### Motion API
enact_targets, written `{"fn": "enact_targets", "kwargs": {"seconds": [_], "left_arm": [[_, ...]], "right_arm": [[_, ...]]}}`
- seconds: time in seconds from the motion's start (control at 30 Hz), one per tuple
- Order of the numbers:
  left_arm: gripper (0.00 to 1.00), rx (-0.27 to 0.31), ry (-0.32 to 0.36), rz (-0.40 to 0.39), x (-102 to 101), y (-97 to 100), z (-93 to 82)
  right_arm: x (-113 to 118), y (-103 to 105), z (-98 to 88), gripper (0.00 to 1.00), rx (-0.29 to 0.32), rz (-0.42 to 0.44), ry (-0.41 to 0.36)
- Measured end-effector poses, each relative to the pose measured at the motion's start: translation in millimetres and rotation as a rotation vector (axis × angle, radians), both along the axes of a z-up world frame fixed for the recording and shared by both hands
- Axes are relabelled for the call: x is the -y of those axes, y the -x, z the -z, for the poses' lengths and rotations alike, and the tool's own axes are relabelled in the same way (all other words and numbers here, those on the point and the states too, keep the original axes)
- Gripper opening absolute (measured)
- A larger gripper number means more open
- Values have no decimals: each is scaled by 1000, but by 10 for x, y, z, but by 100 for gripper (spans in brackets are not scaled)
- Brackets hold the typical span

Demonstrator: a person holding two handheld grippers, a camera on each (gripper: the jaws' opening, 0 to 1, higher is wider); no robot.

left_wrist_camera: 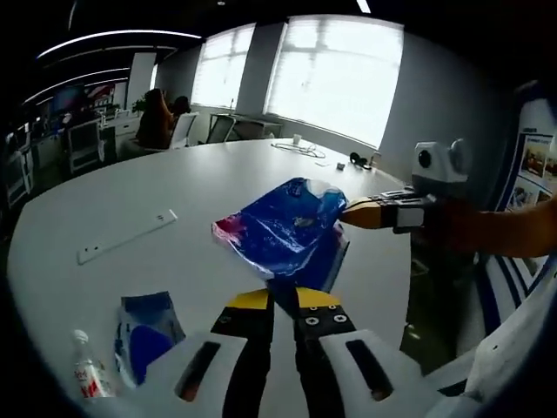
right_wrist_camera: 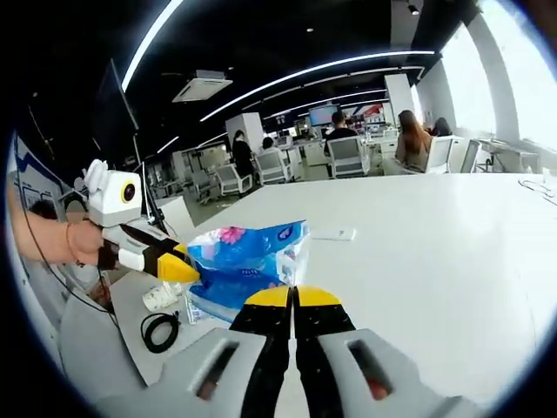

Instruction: Arrange the tabletop items into an orderly group along one side of the table until the central work area is clear of visible clutter.

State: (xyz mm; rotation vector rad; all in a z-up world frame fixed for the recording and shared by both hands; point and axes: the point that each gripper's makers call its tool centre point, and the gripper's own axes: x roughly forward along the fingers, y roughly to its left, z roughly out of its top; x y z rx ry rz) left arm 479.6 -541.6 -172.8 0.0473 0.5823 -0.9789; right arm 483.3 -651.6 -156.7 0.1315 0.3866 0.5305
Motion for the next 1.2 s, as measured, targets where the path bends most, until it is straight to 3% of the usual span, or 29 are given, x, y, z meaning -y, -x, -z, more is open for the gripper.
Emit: {"fn": "enact_targets", "kwargs": {"seconds": [0.33, 0.67, 0.97, 1.2], "left_arm": [[1, -42, 12, -10, 333, -287, 129], [0, -113, 19, -53, 641, -633, 406], [0, -180, -11, -77, 903, -904, 785], [0, -251, -22, -103, 1058, -1005, 1079]], "right_arm": [[339, -266, 226, 0, -49, 25, 30], [623, -602, 516, 0, -101, 23, 68], [905, -885, 909, 0, -172, 37, 85], [1070, -998, 1222, 0, -232, 44, 92]]}}
